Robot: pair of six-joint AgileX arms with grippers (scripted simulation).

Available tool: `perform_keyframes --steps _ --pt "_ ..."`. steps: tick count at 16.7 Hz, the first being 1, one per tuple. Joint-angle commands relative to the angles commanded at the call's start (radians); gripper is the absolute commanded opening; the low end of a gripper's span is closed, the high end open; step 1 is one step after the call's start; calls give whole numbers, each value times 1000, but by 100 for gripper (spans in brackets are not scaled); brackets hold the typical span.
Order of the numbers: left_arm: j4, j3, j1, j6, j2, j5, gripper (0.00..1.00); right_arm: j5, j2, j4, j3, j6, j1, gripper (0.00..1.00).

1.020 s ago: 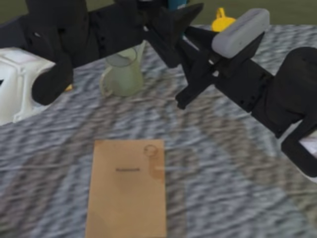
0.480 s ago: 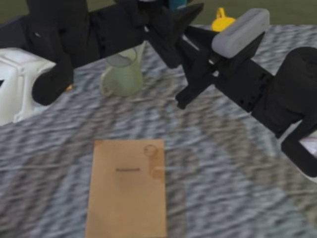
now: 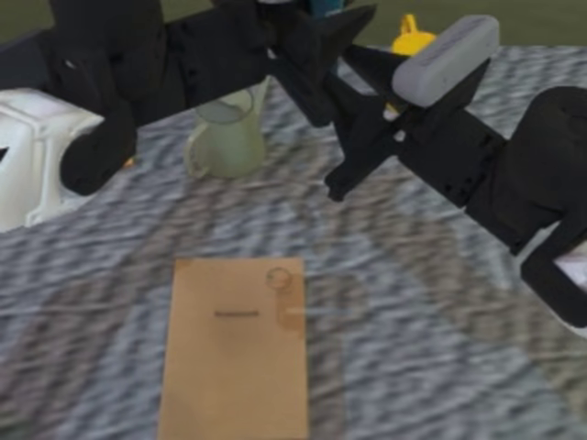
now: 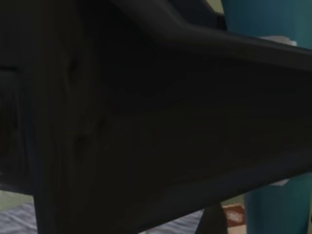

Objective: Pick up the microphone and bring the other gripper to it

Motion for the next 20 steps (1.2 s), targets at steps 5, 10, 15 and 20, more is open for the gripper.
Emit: perform_keyframes --steps 5,10,15,20 --pt "0 0 0 0 0 0 0 0 0 0 0 0 0 98" --pt "0 0 0 0 0 0 0 0 0 0 0 0 0 100" --pt "-1 3 2 4 -5 -2 0 3 3 0 -6 -3 -4 100" --pt "-8 -40 95 7 -51 79 0 -22 -142 8 -163 0 -25 100"
